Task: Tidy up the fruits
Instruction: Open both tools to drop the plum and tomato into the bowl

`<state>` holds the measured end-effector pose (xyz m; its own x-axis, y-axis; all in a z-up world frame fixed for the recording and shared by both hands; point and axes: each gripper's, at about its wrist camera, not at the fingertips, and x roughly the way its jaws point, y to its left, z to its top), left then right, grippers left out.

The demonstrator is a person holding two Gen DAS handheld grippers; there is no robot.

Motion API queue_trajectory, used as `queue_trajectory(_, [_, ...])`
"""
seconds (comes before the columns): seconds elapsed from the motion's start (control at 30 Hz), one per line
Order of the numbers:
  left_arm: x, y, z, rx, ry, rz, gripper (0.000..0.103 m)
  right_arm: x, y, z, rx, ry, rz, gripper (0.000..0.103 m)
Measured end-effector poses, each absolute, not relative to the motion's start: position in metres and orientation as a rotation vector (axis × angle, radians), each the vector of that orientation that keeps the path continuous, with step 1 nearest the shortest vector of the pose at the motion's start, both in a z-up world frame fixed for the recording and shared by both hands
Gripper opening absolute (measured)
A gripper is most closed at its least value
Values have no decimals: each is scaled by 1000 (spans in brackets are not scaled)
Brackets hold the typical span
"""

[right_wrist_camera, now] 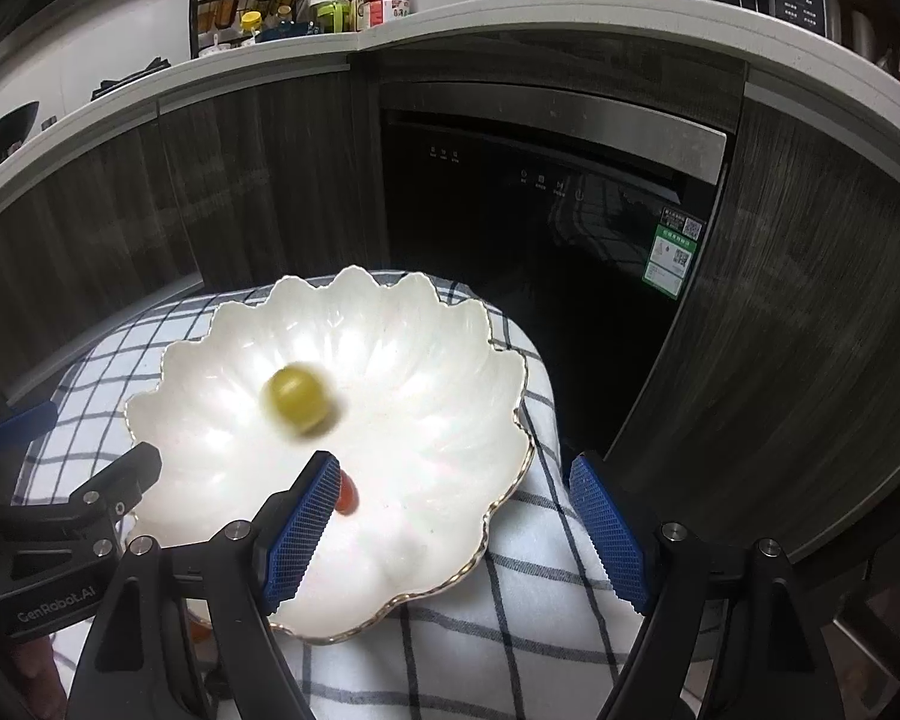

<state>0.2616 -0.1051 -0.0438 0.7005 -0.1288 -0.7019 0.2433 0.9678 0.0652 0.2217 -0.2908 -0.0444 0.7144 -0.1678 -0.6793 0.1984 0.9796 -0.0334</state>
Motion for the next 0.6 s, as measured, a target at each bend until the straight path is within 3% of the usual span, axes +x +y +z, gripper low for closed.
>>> queue_trajectory(0.6, [243, -75, -31, 118, 738, -179, 102, 211, -272, -29, 22, 731, -186, 80])
